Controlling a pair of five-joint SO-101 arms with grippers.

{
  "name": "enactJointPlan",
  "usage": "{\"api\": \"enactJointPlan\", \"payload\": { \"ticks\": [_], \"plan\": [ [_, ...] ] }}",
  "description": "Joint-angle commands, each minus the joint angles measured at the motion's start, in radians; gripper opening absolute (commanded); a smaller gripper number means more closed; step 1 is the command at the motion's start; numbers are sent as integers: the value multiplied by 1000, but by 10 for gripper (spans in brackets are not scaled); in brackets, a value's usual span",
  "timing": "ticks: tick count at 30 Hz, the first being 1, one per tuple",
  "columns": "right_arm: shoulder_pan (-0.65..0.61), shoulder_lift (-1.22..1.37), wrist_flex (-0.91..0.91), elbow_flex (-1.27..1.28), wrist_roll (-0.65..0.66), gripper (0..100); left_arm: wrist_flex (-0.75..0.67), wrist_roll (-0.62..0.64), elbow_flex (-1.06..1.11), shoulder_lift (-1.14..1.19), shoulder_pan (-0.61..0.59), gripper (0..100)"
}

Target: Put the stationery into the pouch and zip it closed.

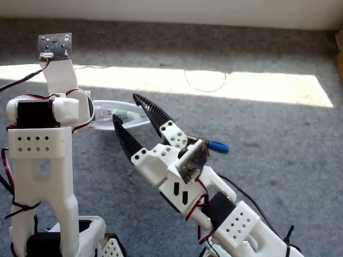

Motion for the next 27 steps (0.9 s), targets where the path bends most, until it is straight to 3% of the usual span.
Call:
{"api": "enactJointPlan", "payload": {
  "ticks": [1,5,10,19,27],
  "plan": [
    [15,-170,240,-73,12,181,-18,3,5,19,-10,8],
    [88,-226,461,-197,6,181,-18,3,10,19,-10,7],
    [220,-228,674,-331,-112,181,-60,3,47,16,-10,8],
    [397,-226,946,-367,-176,181,-60,3,50,12,-13,8],
    [409,-105,1193,-348,-176,181,-60,3,50,12,-13,8]
  ]
}}
